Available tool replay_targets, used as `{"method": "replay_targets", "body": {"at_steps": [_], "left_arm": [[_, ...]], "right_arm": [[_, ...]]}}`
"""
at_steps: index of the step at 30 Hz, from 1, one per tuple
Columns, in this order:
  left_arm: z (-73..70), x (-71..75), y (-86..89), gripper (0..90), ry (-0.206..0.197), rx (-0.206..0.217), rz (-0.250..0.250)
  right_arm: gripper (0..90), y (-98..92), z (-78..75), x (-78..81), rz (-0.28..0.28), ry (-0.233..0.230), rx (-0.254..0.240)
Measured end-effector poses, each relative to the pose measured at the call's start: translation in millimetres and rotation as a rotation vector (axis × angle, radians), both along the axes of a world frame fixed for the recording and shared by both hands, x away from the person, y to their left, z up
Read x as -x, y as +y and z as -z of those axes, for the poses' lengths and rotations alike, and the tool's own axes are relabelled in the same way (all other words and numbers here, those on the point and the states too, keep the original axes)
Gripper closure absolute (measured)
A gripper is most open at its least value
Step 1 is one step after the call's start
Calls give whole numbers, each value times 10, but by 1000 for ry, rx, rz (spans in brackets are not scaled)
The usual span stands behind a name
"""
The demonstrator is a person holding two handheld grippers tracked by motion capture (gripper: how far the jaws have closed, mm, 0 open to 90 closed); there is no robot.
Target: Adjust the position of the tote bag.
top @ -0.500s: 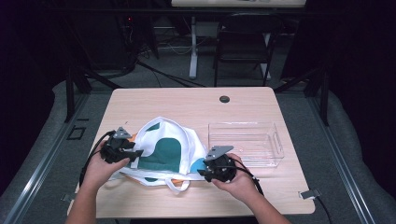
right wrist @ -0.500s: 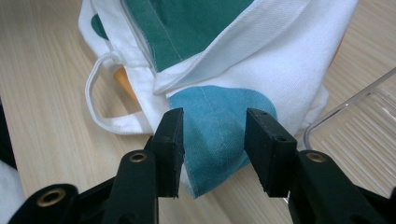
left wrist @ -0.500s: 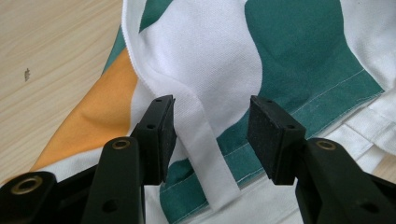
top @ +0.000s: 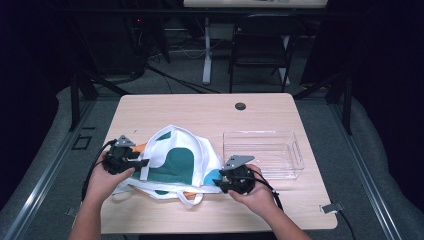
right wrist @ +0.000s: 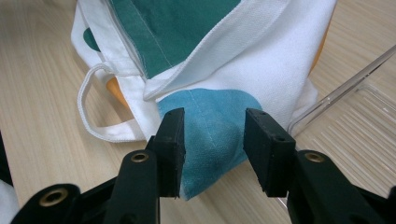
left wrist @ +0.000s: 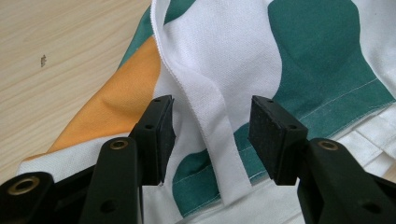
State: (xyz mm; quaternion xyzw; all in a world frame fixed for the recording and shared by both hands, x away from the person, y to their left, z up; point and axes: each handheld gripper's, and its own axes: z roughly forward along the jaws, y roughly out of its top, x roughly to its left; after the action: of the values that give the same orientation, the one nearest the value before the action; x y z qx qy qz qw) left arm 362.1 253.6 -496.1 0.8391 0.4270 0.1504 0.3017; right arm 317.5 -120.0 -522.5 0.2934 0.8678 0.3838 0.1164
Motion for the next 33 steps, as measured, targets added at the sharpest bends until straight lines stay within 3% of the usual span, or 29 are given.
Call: {"method": "replay_targets", "body": {"at_steps": [7, 23, 33], "left_arm": [[41, -17, 13, 483, 13, 8, -13], [183, -71, 4, 509, 95, 16, -5], [220, -66, -11, 648, 106, -12, 7]], "right_arm": [[580, -1, 10, -6, 4, 2, -6], [567, 1, 29, -9, 5, -1, 0], [575, 9, 36, -3, 6, -3, -1]]}}
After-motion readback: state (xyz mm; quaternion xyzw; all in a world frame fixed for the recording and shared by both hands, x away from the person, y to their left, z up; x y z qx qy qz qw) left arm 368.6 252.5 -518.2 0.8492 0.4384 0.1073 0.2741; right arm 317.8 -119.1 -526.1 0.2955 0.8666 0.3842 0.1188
